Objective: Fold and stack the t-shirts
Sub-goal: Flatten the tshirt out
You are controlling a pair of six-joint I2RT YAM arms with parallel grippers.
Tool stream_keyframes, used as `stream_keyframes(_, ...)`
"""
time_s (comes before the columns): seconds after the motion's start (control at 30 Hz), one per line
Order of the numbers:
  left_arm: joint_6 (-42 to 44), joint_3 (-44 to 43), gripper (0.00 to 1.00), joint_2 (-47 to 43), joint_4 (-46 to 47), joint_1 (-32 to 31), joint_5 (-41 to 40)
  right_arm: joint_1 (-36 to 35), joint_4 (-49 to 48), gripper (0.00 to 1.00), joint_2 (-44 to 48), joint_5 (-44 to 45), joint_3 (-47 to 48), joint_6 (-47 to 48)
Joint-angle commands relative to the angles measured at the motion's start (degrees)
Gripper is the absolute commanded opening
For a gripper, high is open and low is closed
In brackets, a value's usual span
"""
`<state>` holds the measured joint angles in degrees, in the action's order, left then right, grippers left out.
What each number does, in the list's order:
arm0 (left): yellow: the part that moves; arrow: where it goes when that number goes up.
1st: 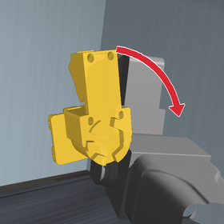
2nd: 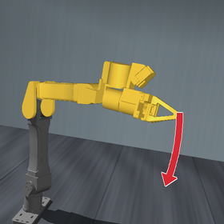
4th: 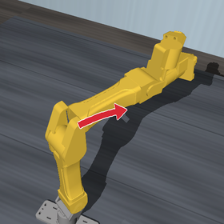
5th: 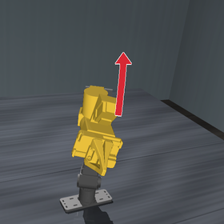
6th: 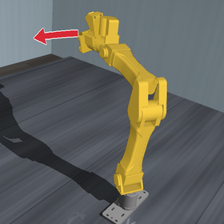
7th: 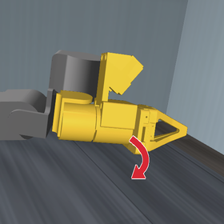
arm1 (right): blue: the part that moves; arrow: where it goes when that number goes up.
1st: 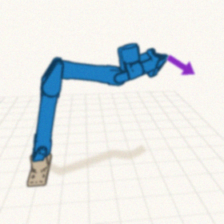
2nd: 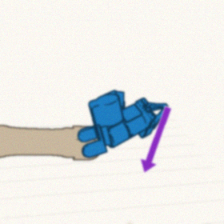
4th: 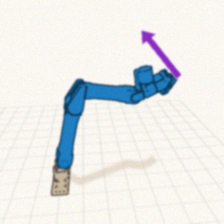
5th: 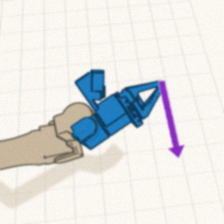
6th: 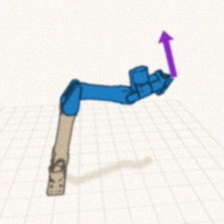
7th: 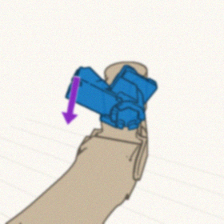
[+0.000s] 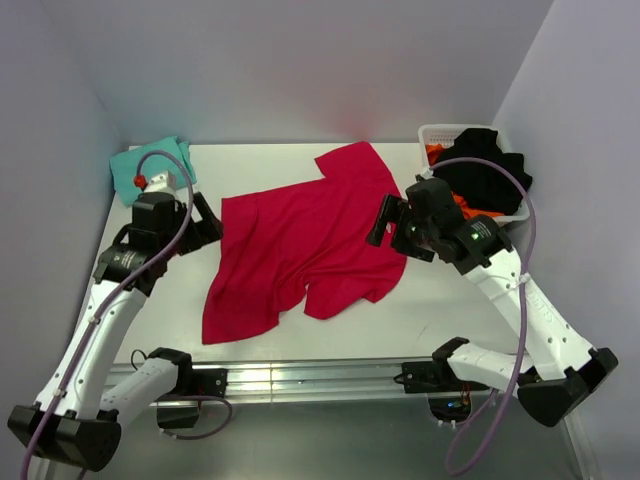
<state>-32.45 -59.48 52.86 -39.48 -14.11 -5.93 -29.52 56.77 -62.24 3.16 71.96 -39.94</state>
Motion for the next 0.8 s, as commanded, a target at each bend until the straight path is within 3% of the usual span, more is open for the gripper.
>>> stream_keyframes(0.0,-2.1,2.3,0.94,0.2,-14.4,-0.6,1.2,-1.4,1.9,0.97,2.3,-1.3,0.7,1.4)
stream_keyframes(0.1,-4.4,7.4,0.98,-5.1,-15.1,-0.9,5.4,-1.8,2.6,0.98,3.4,-1.9,-2.8,4.2)
stream_keyframes(0.23,-9.9,13.0,0.97,-8.3,-16.6,-1.0,12.1,-1.9,1.2,0.96,4.9,-1.4,-8.1,4.3)
stream_keyframes(0.43,-15.1,19.8,0.94,-10.3,-18.3,-1.4,8.7,-1.9,-1.8,0.95,2.0,-4.2,-9.1,2.4)
stream_keyframes(0.53,-21.6,19.5,0.93,-11.6,-20.7,-6.1,3.2,-1.9,-1.7,0.94,-1.5,-5.3,-7.0,2.9)
stream_keyframes(0.63,-28.7,18.4,0.82,-6.7,-24.6,-10.3,-1.2,-1.9,-1.7,0.95,-3.5,-5.6,-4.8,4.1)
stream_keyframes(0.73,-32.8,19.0,0.9,-6.5,-18.7,-12.5,5.4,-1.9,-1.8,0.95,-5.3,-6.2,-3.5,5.1)
stream_keyframes(0.77,-37.7,21.4,0.97,-7.2,-16.4,-12.6,7.3,-1.9,-2.0,0.95,-6.0,-6.4,-3.4,5.3)
